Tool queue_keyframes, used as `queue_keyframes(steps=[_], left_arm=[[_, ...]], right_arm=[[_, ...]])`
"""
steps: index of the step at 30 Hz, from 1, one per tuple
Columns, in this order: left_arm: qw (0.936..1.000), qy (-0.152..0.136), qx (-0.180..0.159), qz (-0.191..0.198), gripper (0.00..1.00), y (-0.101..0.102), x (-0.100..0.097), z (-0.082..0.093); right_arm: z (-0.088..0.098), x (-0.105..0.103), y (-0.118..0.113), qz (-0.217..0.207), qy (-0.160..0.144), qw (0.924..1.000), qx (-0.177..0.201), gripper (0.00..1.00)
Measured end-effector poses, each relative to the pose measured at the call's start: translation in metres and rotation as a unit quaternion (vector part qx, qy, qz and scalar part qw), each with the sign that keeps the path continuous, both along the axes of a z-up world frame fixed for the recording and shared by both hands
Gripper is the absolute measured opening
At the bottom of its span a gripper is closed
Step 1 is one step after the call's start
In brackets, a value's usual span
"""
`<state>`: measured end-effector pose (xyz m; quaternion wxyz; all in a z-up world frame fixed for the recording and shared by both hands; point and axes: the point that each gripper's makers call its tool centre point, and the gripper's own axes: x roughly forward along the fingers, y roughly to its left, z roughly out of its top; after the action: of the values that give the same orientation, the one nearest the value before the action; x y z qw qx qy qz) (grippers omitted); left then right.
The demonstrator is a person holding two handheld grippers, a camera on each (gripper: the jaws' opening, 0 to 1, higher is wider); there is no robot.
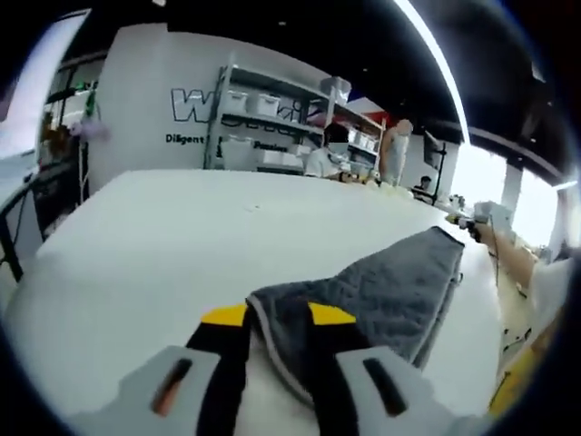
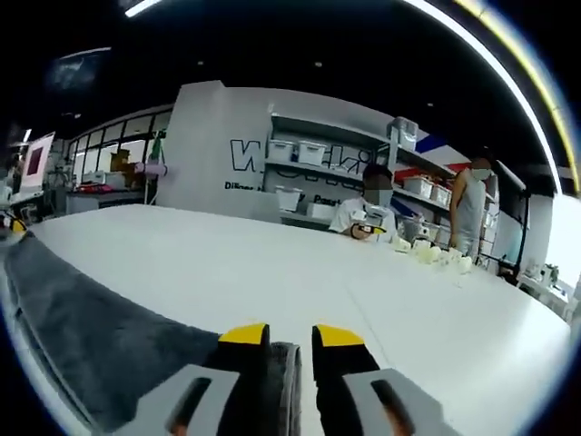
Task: Fold the towel on the table until its edges align and the towel forms a compact rectangular stack.
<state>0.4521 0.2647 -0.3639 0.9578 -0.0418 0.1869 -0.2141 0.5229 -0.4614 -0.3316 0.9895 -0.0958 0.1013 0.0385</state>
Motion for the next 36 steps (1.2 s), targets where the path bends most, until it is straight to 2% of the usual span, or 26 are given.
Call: queue_keyframes(steps=[3,8,11,15,19,21,23,27,30,33,36], left_arm=[[1.0000,-0.006,-0.004,-0.003,0.35,0.000,-0.010,0.001],[0.9999,-0.012,-0.005,-0.007,0.41,-0.004,-0.024,0.001],[0.9997,-0.015,0.010,-0.019,0.43,-0.010,-0.036,0.002],[0.9988,-0.025,0.011,-0.040,0.49,-0.020,-0.054,0.008],[0.9977,-0.030,0.028,-0.054,0.53,-0.026,-0.074,0.007],[0.9978,-0.028,0.026,-0.054,0.54,-0.026,-0.082,0.005],[0.9981,-0.027,0.017,-0.053,0.58,-0.027,-0.091,0.003],[0.9978,-0.025,0.019,-0.058,0.63,-0.028,-0.105,-0.003],[0.9968,-0.027,0.023,-0.071,0.71,-0.030,-0.114,-0.005],[0.9960,-0.032,0.029,-0.078,0.72,-0.033,-0.121,-0.004],[0.9952,-0.031,0.045,-0.081,0.74,-0.035,-0.126,-0.006]], right_arm=[[0.006,-0.013,0.010,0.019,-0.005,0.9998,-0.001,0.24],[0.008,-0.040,0.032,0.061,0.005,0.9981,-0.012,0.28],[0.007,-0.052,0.044,0.080,0.012,0.9966,-0.017,0.31],[0.005,-0.073,0.062,0.105,0.016,0.9943,-0.009,0.34],[-0.003,-0.093,0.074,0.118,0.020,0.9928,-0.010,0.37],[-0.008,-0.104,0.081,0.127,0.024,0.9917,-0.003,0.39],[-0.010,-0.116,0.086,0.132,0.027,0.9909,-0.001,0.43],[-0.010,-0.137,0.091,0.138,0.032,0.9895,-0.026,0.48],[-0.011,-0.148,0.097,0.147,0.039,0.9878,-0.034,0.52],[-0.015,-0.156,0.105,0.158,0.045,0.9859,-0.033,0.57],[-0.022,-0.161,0.110,0.163,0.052,0.9840,-0.049,0.60]])
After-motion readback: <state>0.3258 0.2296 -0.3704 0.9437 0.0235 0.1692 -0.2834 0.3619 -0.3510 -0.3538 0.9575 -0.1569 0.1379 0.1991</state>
